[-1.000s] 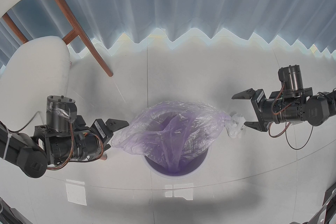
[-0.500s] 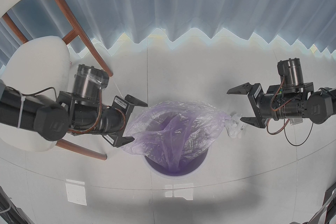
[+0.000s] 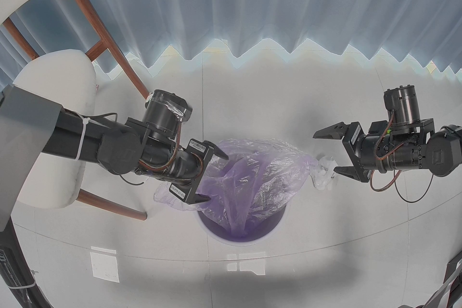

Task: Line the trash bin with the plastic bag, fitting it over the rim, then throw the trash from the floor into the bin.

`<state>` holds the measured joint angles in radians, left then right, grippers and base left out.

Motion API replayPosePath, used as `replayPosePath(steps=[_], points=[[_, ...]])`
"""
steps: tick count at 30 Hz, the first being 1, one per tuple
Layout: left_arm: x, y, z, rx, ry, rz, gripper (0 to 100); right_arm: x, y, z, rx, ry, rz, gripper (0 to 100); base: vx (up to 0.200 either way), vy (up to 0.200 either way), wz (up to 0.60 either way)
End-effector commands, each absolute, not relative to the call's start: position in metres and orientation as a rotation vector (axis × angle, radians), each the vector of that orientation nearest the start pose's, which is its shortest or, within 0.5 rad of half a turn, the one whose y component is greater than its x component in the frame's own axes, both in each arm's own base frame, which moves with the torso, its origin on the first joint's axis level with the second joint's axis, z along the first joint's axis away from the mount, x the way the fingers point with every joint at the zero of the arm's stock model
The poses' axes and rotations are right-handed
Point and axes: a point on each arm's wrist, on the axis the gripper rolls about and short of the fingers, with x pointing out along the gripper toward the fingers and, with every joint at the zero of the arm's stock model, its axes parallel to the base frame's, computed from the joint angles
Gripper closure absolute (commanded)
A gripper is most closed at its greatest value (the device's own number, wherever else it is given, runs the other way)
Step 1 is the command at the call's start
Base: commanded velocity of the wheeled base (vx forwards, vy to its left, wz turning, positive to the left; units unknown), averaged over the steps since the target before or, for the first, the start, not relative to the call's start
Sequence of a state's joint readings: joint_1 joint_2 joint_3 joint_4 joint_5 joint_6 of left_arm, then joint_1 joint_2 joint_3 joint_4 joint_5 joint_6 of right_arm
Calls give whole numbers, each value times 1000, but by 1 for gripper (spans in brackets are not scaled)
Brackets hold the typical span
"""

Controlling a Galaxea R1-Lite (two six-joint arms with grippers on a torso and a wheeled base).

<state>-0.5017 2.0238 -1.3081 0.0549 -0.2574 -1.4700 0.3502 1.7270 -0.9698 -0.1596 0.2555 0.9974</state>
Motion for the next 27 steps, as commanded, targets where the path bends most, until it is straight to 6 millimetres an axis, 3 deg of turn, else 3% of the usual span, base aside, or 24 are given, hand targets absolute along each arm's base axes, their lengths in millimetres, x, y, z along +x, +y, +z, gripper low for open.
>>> replayPosePath(steps=[1, 5, 9, 14, 21, 27], points=[[331, -198, 132, -1196, 1190, 9, 100, 287, 113, 173, 898, 854, 239, 0, 0, 0, 0], [311, -201, 154, -1173, 1211, -27, 100, 278, 130, 176, 887, 922, 263, 0, 0, 0, 0], [296, -209, 164, -1145, 1227, -66, 100, 284, 145, 178, 919, 979, 251, 0, 0, 0, 0], [279, -220, 153, -1041, 1290, -76, 100, 298, 166, 176, 901, 1057, 234, 0, 0, 0, 0], [270, -218, 142, -975, 1319, -81, 100, 313, 187, 173, 861, 1122, 223, 0, 0, 0, 0], [262, -219, 144, -962, 1327, -94, 100, 325, 202, 171, 838, 1147, 227, 0, 0, 0, 0]])
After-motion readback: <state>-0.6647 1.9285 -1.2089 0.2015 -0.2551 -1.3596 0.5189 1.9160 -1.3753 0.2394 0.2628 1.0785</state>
